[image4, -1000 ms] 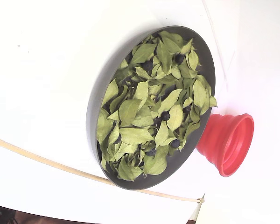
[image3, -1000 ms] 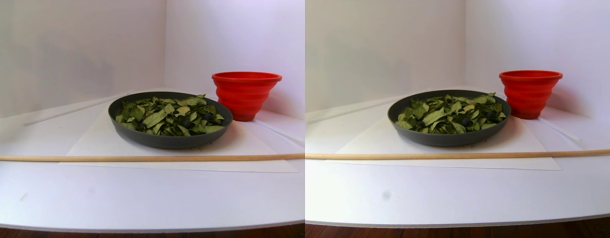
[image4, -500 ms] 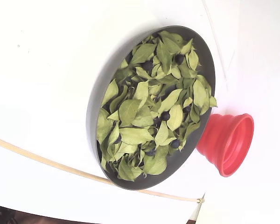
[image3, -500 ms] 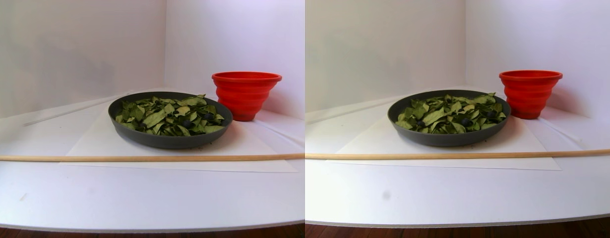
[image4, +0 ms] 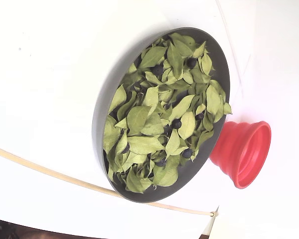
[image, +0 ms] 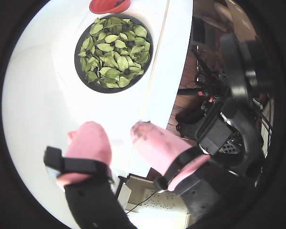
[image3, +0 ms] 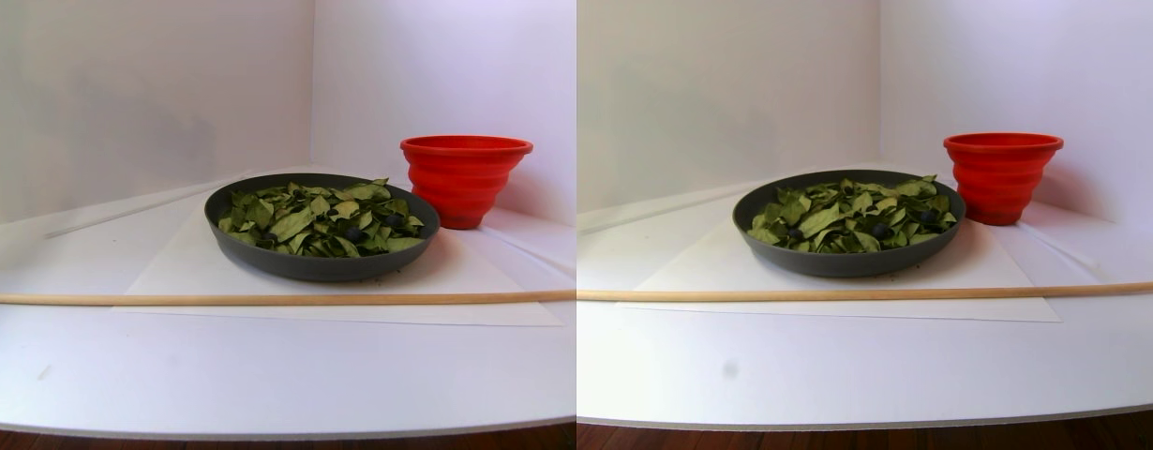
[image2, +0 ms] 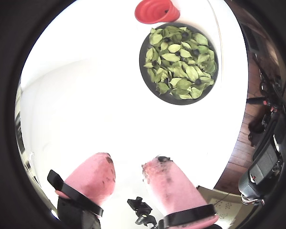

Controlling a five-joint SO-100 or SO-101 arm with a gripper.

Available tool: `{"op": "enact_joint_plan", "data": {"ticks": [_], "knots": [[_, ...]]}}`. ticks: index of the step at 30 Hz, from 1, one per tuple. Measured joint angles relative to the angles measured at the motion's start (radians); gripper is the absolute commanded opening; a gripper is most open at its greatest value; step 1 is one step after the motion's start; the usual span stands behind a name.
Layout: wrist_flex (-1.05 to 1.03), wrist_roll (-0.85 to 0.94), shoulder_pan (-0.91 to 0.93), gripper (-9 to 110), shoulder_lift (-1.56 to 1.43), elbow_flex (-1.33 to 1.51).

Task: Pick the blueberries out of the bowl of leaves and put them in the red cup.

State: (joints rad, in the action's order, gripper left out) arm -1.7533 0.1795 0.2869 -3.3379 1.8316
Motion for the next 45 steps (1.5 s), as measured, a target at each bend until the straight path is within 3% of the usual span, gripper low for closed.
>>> {"op": "enact_joint_plan", "data": {"ticks": [32, 38, 45], "knots": [[0.005, 0.035, -0.14, 10, 0.19, -0.002], [-0.018, 0.101, -0.133, 10, 0.321, -0.235], [0.034, 0.189, -0.166, 11, 0.325, -0.146]]}}
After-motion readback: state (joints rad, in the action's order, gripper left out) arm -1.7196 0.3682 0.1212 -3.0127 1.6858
